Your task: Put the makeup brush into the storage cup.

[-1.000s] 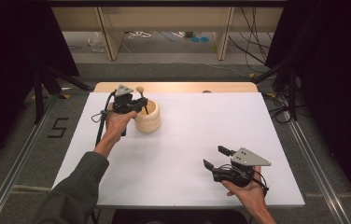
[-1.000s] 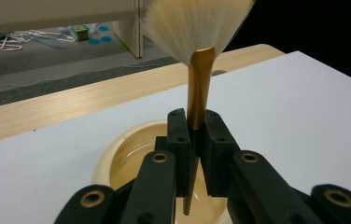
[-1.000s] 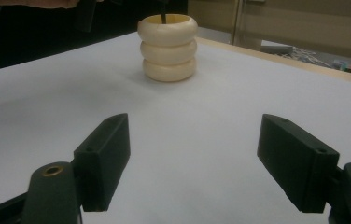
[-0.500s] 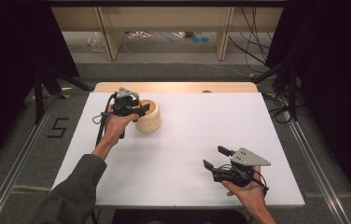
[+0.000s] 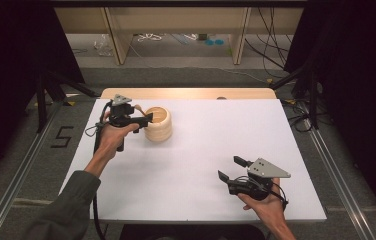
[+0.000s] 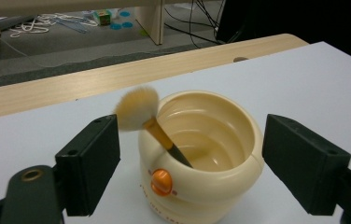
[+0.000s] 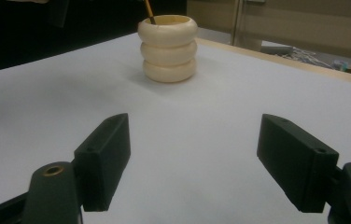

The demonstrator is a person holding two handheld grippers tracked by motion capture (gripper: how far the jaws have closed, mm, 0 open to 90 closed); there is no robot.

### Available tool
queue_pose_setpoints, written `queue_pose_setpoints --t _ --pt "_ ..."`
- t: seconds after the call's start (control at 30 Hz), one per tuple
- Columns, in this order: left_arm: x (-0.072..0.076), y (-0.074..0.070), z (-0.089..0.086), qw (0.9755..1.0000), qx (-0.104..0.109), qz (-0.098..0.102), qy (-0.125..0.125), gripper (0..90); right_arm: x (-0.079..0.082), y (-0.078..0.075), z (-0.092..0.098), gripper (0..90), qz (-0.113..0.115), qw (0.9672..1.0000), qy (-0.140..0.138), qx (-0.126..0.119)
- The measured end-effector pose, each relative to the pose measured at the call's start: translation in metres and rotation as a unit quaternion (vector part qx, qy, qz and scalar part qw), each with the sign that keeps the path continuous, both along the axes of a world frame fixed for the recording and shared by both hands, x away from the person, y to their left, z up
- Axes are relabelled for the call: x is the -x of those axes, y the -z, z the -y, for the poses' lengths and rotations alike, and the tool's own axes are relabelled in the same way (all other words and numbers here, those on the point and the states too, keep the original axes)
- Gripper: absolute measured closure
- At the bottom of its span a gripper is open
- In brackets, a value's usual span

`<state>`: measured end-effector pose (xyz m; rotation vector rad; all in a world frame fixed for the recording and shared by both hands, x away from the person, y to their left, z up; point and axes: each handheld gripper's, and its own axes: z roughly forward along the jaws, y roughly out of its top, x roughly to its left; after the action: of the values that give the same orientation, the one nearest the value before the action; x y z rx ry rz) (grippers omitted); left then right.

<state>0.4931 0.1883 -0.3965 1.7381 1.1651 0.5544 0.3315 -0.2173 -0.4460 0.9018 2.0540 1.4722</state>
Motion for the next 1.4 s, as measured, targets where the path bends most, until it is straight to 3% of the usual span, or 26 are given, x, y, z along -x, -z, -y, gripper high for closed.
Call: queue_pose_setpoints --t 0.07,0.23,0.27,0.3,0.4,0.47,0.5,0.57,0.77,0.87,0.93,0.97,1.0,1.07,1.1,1.13,1.23,1.4 --pt "0.002 0.000 -0.002 1.0000 0.004 0.000 -0.002 18.0 0.000 0.001 0.000 26.7 -0.009 1.0000 -0.002 -0.004" --pt "0.015 0.001 -0.009 0.9998 0.015 0.009 -0.001 16.6 0.000 0.000 0.000 26.7 -0.003 1.0000 0.001 -0.001" --pt "0.021 0.000 -0.012 0.9994 0.028 0.019 -0.003 16.6 0.001 0.000 -0.001 26.7 -0.009 1.0000 0.001 -0.002" --pt "0.024 0.000 -0.013 0.9993 0.028 0.023 0.000 16.6 0.000 0.001 -0.001 26.7 -0.007 1.0000 0.000 -0.002" --pt "0.030 0.000 -0.013 0.9992 0.028 0.029 0.003 16.6 -0.001 0.001 0.000 26.6 0.001 1.0000 0.001 -0.001" --pt "0.036 0.000 -0.012 0.9988 0.032 0.035 0.008 16.5 0.001 0.000 -0.001 26.6 -0.009 1.0000 0.003 -0.002" --pt "0.042 0.001 -0.010 0.9984 0.038 0.040 0.012 16.5 0.000 0.000 0.000 26.7 0.001 1.0000 0.002 0.000" --pt "0.048 0.003 -0.008 0.9982 0.040 0.041 0.017 16.3 0.001 0.000 0.000 26.6 -0.009 0.9999 0.002 -0.003" --pt "0.062 0.006 -0.005 0.9969 0.055 0.051 0.022 15.9 0.000 0.000 0.000 26.5 0.002 1.0000 0.001 -0.002" --pt "0.066 0.007 -0.005 0.9967 0.055 0.056 0.022 15.9 0.001 -0.001 -0.001 26.6 -0.006 0.9999 0.001 -0.012" --pt "0.068 0.008 -0.006 0.9966 0.057 0.056 0.023 15.9 0.000 -0.001 0.000 26.6 0.007 1.0000 0.003 -0.005" --pt "0.070 0.008 -0.007 0.9964 0.058 0.058 0.021 15.9 0.001 -0.001 0.000 26.5 -0.005 1.0000 0.002 -0.008" --pt "0.070 0.008 -0.007 0.9964 0.058 0.058 0.021 15.9 -0.001 0.000 0.000 26.5 0.009 0.9999 0.001 -0.008" --pt "0.072 0.008 -0.007 0.9960 0.060 0.062 0.021 15.9 -0.001 0.000 0.000 26.6 0.009 0.9999 0.001 -0.008" --pt "0.075 0.009 -0.006 0.9961 0.059 0.063 0.021 15.9 0.001 -0.001 -0.002 26.6 -0.006 0.9999 -0.001 -0.013" --pt "0.075 0.009 -0.006 0.9961 0.059 0.063 0.021 15.9 0.001 -0.002 -0.001 26.5 -0.002 0.9999 0.005 -0.009" --pt "0.083 0.012 -0.002 0.9960 0.059 0.061 0.030 15.9 0.000 -0.002 -0.001 26.4 0.008 0.9999 0.001 -0.008" --pt "0.095 0.017 0.004 0.9957 0.053 0.061 0.045 16.0 0.002 -0.004 -0.001 26.2 -0.001 0.9999 -0.002 -0.010"
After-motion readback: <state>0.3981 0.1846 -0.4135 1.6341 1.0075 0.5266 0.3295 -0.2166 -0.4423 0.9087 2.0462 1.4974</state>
